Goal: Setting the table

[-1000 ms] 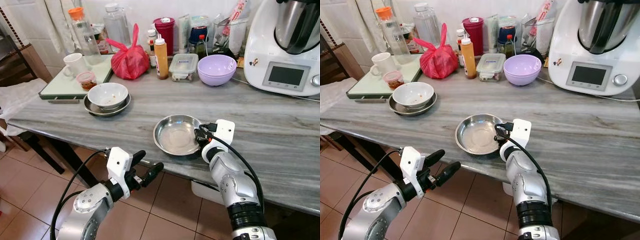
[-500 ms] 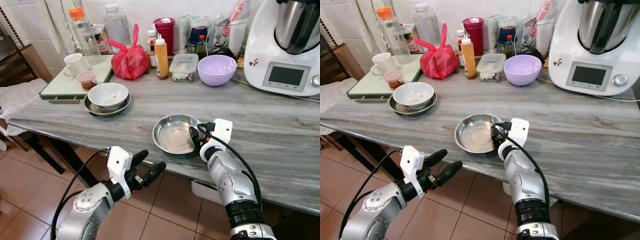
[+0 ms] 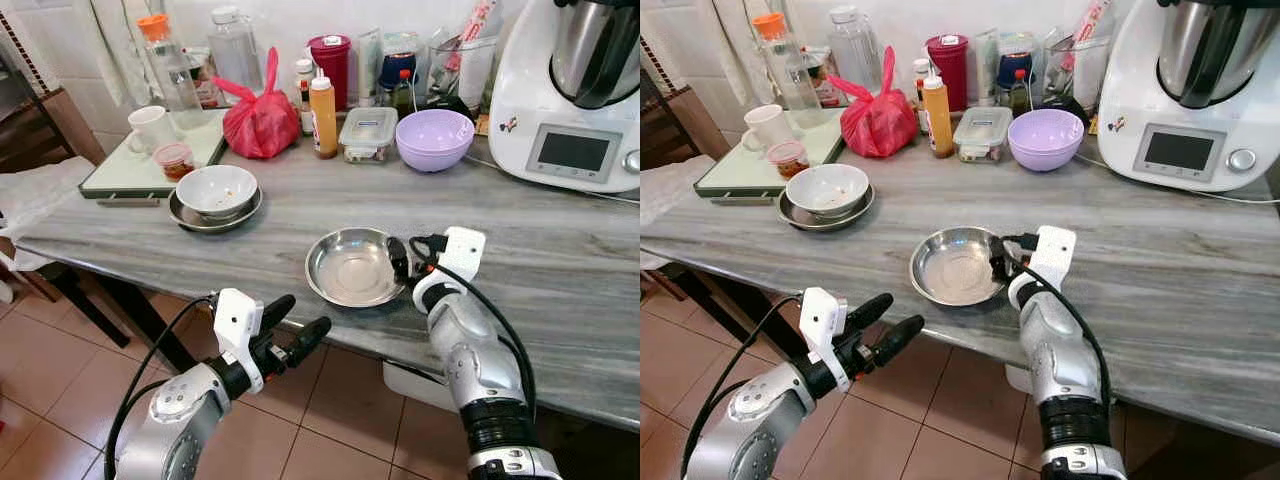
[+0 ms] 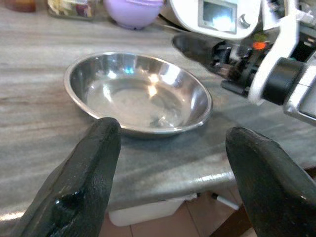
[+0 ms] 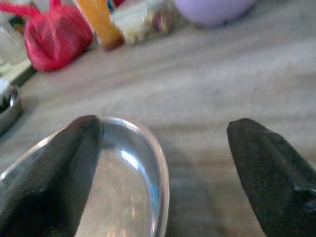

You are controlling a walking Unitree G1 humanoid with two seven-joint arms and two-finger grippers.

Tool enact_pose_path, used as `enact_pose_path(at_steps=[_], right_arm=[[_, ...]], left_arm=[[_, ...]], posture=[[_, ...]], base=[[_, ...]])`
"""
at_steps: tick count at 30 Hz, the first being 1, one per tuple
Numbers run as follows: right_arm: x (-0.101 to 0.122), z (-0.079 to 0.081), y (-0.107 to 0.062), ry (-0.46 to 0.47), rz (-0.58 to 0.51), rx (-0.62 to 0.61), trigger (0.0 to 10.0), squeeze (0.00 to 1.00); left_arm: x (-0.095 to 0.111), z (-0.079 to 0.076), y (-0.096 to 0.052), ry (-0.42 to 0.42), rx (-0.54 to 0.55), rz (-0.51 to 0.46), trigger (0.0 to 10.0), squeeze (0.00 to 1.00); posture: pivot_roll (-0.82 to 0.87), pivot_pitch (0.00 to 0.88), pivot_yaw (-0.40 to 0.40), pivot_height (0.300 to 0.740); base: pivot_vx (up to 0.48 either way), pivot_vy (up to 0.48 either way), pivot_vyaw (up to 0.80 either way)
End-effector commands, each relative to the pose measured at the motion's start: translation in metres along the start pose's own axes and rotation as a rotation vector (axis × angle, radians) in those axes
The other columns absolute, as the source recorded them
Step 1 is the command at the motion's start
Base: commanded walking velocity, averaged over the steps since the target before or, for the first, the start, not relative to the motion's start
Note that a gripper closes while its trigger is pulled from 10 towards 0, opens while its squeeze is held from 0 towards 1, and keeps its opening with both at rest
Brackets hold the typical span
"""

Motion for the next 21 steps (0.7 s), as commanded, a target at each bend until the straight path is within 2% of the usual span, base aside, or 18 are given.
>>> enact_pose_path(at_steps=[1, 8, 9, 11, 13, 17, 21], right_arm=[[0.020, 0.016, -0.002, -0.086, -0.100, 0.074, 10.0, 1.00], [0.033, 0.018, -0.006, -0.193, -0.156, 0.068, 10.0, 1.00], [0.040, 0.012, -0.008, -0.280, -0.186, 0.018, 10.0, 1.00], [0.047, 0.010, -0.009, -0.351, -0.221, 0.000, 10.0, 1.00], [0.055, 0.011, -0.011, -0.344, -0.250, 0.017, 10.0, 1.00], [0.063, 0.007, -0.011, -0.345, -0.261, -0.002, 10.0, 1.00], [0.057, 0.002, -0.012, -0.317, -0.214, -0.017, 10.0, 1.00]], left_arm=[[0.010, 0.006, 0.003, 0.028, 0.032, -0.034, 10.0, 0.00], [0.017, 0.005, 0.012, 0.022, 0.048, -0.077, 10.0, 0.00], [0.017, 0.009, 0.013, 0.040, 0.087, -0.083, 10.0, 0.00], [0.017, 0.011, 0.013, 0.047, 0.120, -0.089, 10.0, 0.00], [0.017, 0.018, 0.013, 0.068, 0.187, -0.094, 10.0, 0.00], [0.019, 0.030, 0.011, 0.059, 0.307, -0.126, 10.0, 0.00], [0.022, 0.038, 0.008, 0.047, 0.384, -0.161, 10.0, 0.00]], posture=[[-0.11, 0.011, 0.113, 0.740], [-0.11, 0.005, 0.109, 0.740], [-0.11, 0.004, 0.109, 0.740], [-0.11, 0.004, 0.107, 0.740], [-0.11, 0.003, 0.105, 0.740], [-0.11, 0.001, 0.104, 0.740], [-0.11, 0.002, 0.105, 0.740]], base=[[0.000, 0.000, 0.00], [0.000, 0.000, 0.00], [0.000, 0.000, 0.00], [0.000, 0.000, 0.00], [0.000, 0.000, 0.00], [0.000, 0.000, 0.00], [0.000, 0.000, 0.00]])
Point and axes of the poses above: a point about 5 cm out from each wrist's last joint towards the gripper, its own y axis pointing out of the wrist towards the gripper, its own x axis along the axis of the wrist's last joint, z = x × y, the point moved 3 cm from there along y, pointing out of the wrist towards the gripper, and after that the axes turned 7 degrees about -y, right-handed, at the moved point
